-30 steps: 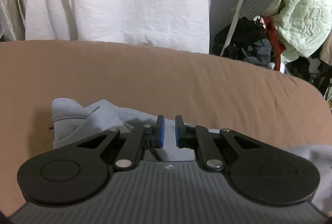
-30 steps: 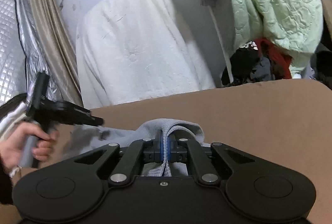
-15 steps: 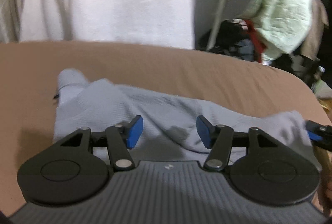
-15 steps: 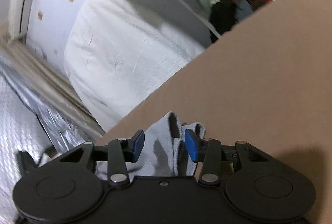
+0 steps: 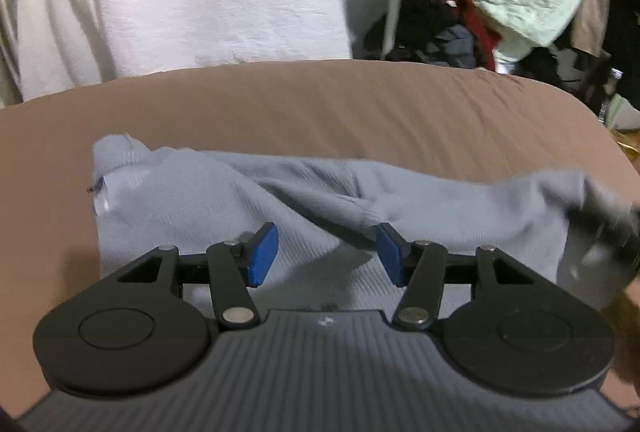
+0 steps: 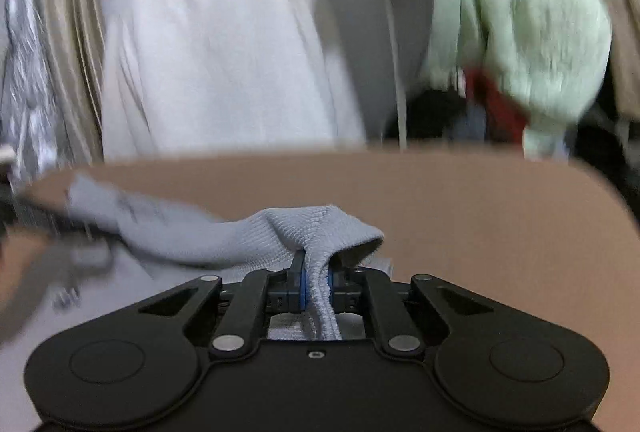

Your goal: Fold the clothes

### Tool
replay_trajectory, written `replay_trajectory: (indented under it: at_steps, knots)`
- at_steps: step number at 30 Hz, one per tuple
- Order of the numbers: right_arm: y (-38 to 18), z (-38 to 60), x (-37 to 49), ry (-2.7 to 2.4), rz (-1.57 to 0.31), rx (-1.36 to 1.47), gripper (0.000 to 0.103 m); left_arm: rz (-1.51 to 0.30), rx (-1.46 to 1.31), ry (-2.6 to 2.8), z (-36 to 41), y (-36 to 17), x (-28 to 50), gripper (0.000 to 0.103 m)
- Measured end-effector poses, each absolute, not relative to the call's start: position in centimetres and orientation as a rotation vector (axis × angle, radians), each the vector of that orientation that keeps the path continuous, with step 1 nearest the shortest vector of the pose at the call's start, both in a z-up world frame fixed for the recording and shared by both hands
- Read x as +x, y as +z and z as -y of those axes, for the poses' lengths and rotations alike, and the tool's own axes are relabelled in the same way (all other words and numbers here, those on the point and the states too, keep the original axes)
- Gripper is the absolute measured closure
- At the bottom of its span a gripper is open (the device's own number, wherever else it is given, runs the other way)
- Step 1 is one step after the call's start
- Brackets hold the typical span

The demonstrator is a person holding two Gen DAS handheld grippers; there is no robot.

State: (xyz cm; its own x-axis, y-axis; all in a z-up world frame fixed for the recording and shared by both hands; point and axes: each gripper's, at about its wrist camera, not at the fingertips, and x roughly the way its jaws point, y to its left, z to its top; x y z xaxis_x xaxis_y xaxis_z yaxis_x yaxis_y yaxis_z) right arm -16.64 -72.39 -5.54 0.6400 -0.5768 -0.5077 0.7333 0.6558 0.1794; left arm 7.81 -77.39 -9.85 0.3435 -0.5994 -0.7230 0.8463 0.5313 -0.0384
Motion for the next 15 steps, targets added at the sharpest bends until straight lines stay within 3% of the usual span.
replay_trajectory:
  at_steps: [4,6,7,9,10,15]
  knots:
    - [-6.8,74.9,-18.3,-0.742,-0.391,0.566,0.074,-0.796,0.373,-0.952,78.8,-10.0,9.0,0.047]
    - [-6.6,75.6,-19.7,-0.706,-0.319,0.653,0.060,-0.830,0.347,-0.953,79.3,-10.2,9.7,0.046]
    - [-6.9,76.1,-20.1,-0.692,-0.301,0.692,0.060,-0.844,0.324,-0.955,79.6,-10.4,10.1,0.045]
    - [-7.4,77.1,-20.7,-0.664,-0.264,0.771,0.060,-0.875,0.274,-0.963,80.3,-10.8,10.8,0.026]
    - [-7.8,77.5,-20.8,-0.650,-0.247,0.805,0.060,-0.904,0.249,-0.960,80.8,-11.3,11.3,0.023]
    - [-9.2,77.6,-20.4,-0.582,-0.202,0.872,0.057,-1.018,0.136,-0.862,82.9,-13.2,13.7,0.016]
